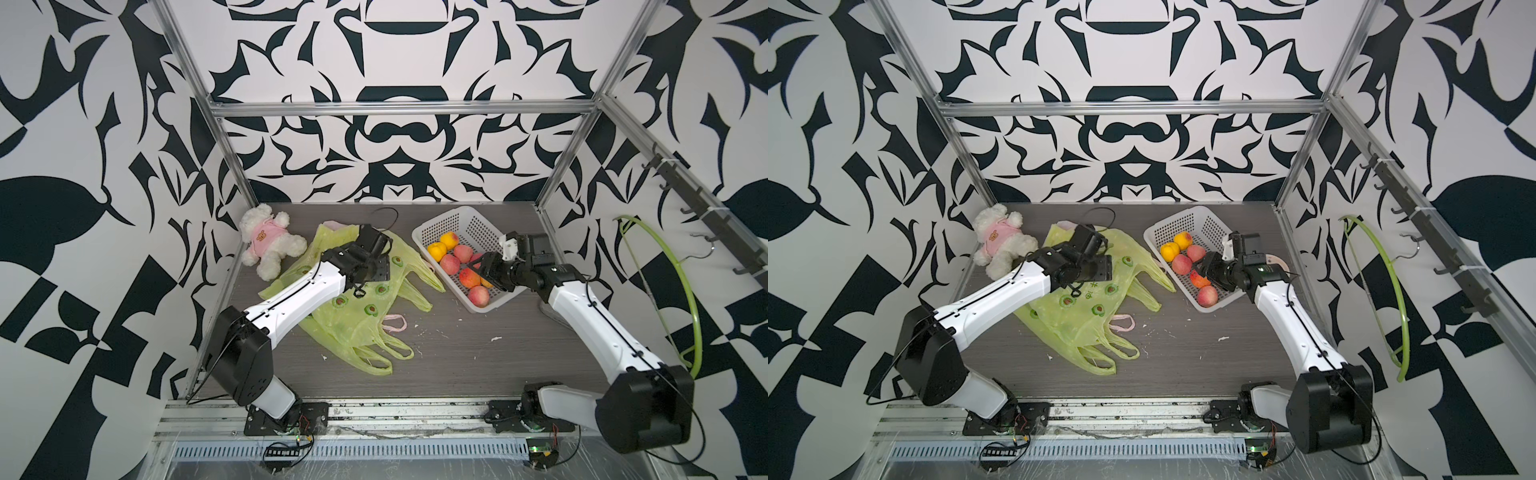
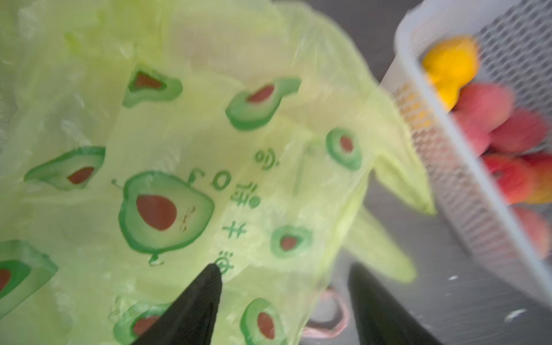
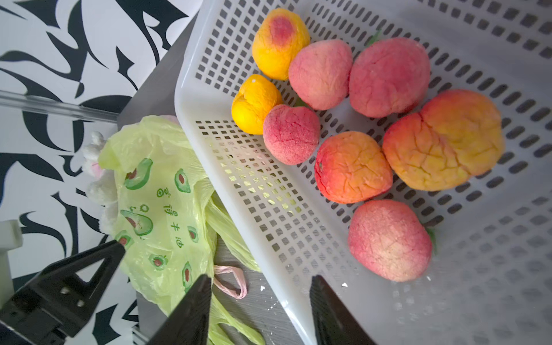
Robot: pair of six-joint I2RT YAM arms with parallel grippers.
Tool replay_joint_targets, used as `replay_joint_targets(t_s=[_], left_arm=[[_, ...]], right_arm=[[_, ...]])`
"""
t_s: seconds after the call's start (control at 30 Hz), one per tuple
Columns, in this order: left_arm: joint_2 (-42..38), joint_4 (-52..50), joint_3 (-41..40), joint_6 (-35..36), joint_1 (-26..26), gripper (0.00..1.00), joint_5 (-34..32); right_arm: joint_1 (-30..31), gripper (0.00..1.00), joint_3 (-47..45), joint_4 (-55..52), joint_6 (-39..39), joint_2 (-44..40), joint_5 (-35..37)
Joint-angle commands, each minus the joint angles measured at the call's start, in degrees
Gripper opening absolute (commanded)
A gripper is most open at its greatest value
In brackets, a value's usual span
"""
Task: Place the peach into a plastic bag & tie a knot
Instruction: Pick up the plastic bag at the center of the board.
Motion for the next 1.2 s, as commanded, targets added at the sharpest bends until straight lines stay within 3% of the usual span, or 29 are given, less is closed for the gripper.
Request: replay_joint_targets(t_s=[0.0,0.33,0.53,0.8,0.93,1.17], left_arm=[[2.93,-4.16,-0.01,3.76,-3.26,0.73,-6.77],[16.5,-8.43,6.72,11.05,-10.04,0.8,-13.25],[16.42,-8.99,4.47,10.79,-10.5,0.84,-14.5],[14.97,-8.7,0.33,10.44,-10.69,0.82,-16.54],[15.55,-7.73,-1.0,10.57,-10.68,0.71,-15.79],[13.53,-6.21,-1.85,10.13,-9.53,0.09,-14.12]], right_arm=[[1.21,0.55,3.05,-3.3,-4.32,0.63,-0.62],[5.45,0.61,1.69,-3.35,-4.08,1.24,0.02],[5.45,0.62,2.78,-3.69,-4.15,1.29,-0.47],[5.41,0.62,3.77,-2.87,-3.01,2.44,-0.95],[5.45,0.62,3.65,-2.58,-2.43,2.46,-0.78],[5.76,0.6,3.78,-2.69,-1.86,1.94,-0.86]])
